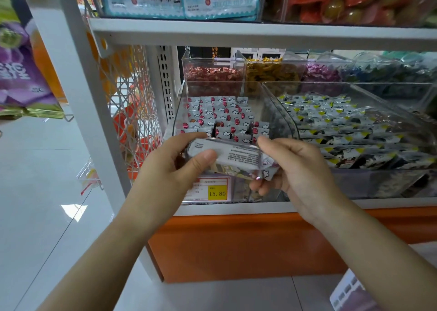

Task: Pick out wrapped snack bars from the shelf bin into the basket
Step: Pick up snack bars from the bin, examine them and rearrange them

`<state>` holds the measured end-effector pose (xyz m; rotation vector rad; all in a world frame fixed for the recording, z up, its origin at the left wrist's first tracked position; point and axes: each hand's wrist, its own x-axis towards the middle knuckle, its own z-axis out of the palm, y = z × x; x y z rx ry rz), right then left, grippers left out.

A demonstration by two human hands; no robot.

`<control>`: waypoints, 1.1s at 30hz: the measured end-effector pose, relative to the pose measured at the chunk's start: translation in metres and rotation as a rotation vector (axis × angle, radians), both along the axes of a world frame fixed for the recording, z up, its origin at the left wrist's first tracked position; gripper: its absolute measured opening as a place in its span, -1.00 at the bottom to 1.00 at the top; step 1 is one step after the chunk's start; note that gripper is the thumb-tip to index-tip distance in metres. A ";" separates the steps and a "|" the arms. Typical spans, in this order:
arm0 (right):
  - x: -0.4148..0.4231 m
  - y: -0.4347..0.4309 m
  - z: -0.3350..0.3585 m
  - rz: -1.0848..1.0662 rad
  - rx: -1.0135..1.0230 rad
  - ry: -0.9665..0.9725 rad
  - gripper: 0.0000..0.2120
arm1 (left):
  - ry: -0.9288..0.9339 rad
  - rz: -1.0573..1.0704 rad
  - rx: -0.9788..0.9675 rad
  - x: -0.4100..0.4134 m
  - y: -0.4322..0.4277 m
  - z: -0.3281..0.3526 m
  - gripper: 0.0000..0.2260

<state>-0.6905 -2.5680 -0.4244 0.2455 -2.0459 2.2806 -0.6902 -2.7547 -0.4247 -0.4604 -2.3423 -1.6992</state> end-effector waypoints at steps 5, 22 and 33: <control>-0.001 -0.001 0.001 0.048 -0.019 0.005 -0.78 | -0.091 -0.004 0.050 -0.006 -0.003 -0.004 -0.58; -0.019 0.001 0.004 -0.200 -0.001 0.097 -0.85 | 0.058 0.190 -0.073 -0.022 0.013 0.004 -0.64; -0.097 0.004 0.024 -0.478 0.247 0.172 -0.82 | -0.192 0.193 -0.733 -0.158 0.050 0.010 -0.29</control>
